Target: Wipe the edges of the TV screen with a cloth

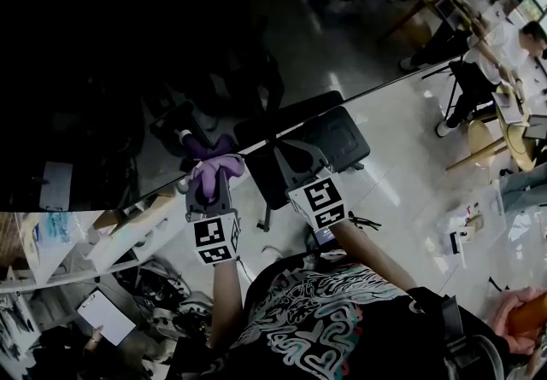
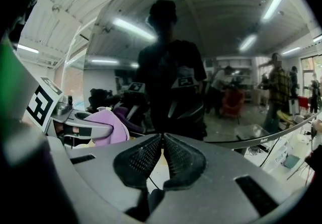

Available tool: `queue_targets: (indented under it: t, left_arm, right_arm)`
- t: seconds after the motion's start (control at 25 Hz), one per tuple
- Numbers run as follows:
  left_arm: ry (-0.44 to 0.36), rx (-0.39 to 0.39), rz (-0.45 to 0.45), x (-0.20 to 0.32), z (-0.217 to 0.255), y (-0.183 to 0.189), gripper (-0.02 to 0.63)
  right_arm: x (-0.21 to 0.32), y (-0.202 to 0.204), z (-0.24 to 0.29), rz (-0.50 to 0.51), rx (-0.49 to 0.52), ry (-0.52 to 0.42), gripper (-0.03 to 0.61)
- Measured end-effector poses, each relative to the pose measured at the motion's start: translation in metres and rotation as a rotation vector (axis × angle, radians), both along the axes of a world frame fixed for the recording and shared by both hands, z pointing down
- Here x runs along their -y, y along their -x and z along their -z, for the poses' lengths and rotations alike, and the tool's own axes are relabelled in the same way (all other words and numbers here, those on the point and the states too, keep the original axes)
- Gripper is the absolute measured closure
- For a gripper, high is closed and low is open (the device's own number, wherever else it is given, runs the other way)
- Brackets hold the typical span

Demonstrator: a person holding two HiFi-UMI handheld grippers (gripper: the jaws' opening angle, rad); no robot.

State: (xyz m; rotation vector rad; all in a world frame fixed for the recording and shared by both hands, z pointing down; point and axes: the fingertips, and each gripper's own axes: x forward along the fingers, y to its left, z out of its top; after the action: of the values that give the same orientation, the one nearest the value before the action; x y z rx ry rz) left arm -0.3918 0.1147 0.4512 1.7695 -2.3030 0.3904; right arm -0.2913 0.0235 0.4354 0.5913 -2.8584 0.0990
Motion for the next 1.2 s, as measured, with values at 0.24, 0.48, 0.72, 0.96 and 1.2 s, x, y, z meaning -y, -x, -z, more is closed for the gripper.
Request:
queue_targets:
  t: [0.24, 0.48, 0.72, 0.96, 1.2]
  left_arm:
    - [-0.01, -0.008, 0.002, 0.004, -0.005, 0.001, 0.548]
    - [-0.01, -0.013, -0.012, 0.005, -0.006, 0.001, 0.548]
    - [-0.018, -0.02, -0.018, 0.008, -0.007, -0.001, 0.548]
    - [-0.016, -0.022, -0.028, 0.011, -0.008, -0.002, 0.548]
    - [-0.018, -0.026, -0.042, 0.017, -0.008, -0.012, 0.548]
  right_arm:
    - [0.003, 0.003, -0.005, -0.002, -0.005, 0.001, 0.543]
    - [0.002, 0.01, -0.005, -0.001, -0.002, 0.005, 0.543]
    - [0.006, 0.01, -0.008, -0.002, -0.008, 0.006, 0.543]
    - [0.012, 0.009, -0.013, -0.016, -0.011, -0.002, 0.543]
    - [0.014, 0.003, -0.016, -0.012, -0.009, -0.007, 0.543]
